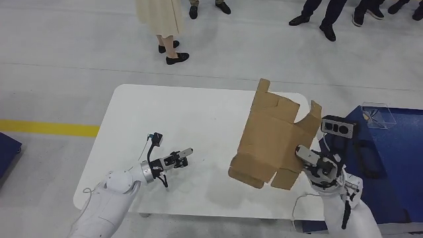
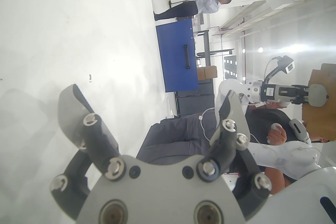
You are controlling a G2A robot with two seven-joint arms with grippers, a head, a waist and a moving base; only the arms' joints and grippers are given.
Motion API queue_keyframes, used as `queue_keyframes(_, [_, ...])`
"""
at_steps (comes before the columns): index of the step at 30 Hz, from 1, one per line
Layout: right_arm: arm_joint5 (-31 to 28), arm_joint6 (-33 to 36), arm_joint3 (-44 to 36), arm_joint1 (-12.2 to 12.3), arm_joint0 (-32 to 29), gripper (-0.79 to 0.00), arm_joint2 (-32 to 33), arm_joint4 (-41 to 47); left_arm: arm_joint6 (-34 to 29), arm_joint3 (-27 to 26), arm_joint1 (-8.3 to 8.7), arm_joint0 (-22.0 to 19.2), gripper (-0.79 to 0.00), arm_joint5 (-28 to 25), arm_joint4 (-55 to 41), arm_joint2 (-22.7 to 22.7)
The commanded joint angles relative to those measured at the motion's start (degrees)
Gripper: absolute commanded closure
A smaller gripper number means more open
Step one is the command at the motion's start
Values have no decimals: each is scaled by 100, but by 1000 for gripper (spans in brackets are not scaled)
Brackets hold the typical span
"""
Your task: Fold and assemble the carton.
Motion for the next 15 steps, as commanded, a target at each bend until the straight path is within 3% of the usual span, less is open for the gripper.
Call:
queue_keyframes(1, [-427, -448, -82, -10, -79, 0, 2, -892, 0, 0, 0, 0, -785, 0, 0, 0])
queue_keyframes(4, [-927, -947, -109, -9, -125, 0, -60, -1852, 0, 0, 0, 0, -785, 0, 0, 0])
queue_keyframes(14, [-927, -947, -109, -9, -125, 0, -60, -1852, 0, 0, 0, 0, -785, 0, 0, 0])
queue_keyframes(15, [-938, -960, -232, 5, -87, 0, 46, -2258, 0, 0, 0, 0, -785, 0, 0, 0])
